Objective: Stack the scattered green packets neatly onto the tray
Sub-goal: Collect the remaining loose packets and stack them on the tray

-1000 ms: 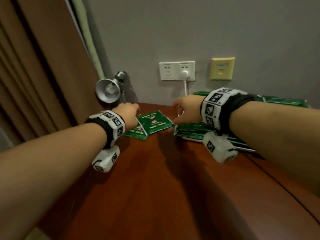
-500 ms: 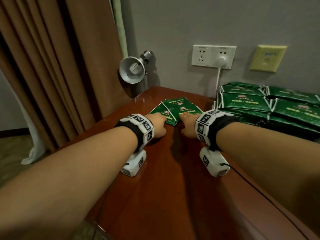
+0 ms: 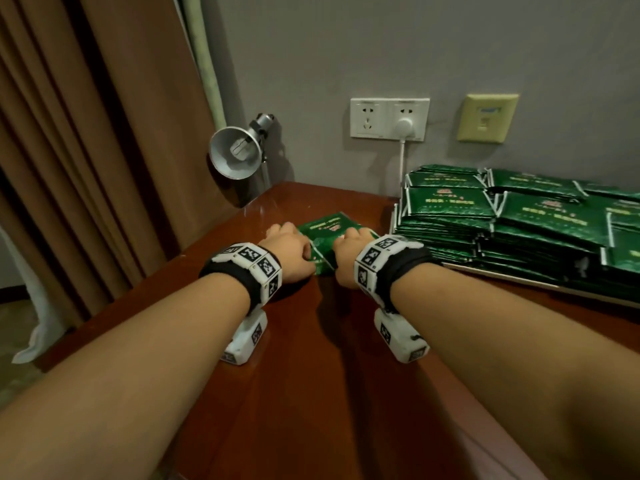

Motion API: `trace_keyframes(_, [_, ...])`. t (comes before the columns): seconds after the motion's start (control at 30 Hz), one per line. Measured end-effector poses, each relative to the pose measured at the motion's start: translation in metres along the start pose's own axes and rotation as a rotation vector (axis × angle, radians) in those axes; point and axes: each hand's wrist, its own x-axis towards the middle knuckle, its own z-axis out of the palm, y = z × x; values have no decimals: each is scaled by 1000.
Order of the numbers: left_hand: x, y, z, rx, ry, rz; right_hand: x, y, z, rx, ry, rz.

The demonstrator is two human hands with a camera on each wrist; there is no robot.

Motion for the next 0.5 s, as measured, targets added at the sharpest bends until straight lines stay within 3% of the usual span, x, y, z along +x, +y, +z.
trace_keyframes(0.2, [-23,17,-3,-13,-27,65,-35,5,10,138,-17,8])
trace_keyframes(0.5, [-78,64,-1,-3,-139,117,-111,34,11,112,-25,-23])
